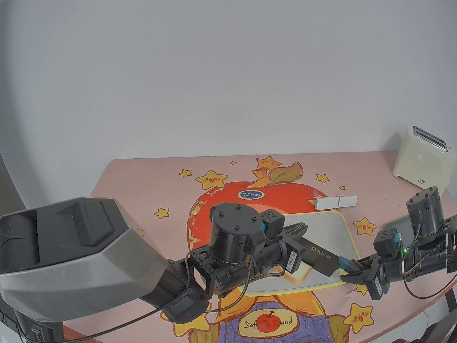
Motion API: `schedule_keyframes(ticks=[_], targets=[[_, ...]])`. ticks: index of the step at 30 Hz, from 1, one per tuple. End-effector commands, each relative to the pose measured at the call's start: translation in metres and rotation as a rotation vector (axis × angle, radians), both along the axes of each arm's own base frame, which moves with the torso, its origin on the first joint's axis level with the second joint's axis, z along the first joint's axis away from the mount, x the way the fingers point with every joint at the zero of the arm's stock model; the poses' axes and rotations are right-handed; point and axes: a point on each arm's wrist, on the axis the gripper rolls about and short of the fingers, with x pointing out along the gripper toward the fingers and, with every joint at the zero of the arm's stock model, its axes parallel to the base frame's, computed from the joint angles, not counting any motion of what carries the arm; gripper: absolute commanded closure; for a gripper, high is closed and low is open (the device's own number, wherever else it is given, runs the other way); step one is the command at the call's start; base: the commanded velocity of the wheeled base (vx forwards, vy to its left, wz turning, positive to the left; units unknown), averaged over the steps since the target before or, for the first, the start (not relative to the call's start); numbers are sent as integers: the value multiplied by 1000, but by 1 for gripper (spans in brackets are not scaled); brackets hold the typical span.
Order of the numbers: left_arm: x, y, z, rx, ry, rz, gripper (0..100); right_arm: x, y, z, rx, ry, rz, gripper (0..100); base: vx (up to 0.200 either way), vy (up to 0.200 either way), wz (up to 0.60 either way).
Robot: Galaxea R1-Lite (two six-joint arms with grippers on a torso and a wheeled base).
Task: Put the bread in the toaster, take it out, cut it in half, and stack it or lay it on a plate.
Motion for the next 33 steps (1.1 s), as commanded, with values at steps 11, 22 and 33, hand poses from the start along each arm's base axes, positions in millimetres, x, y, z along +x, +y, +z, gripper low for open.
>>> schedule_keyframes(ticks=[11,22,33], targets=[[0,0,0,-2,-1,0,100,-7,-3,-8,-13,23,1,100,0,0,0],[3,26,65,-178,-148,48,100,-9,-5,-7,-11,19,-1,100,0,0,0],[-64,153,199,-392,-397,175,100,4,2,-5,-11,19,2,100,0,0,0]])
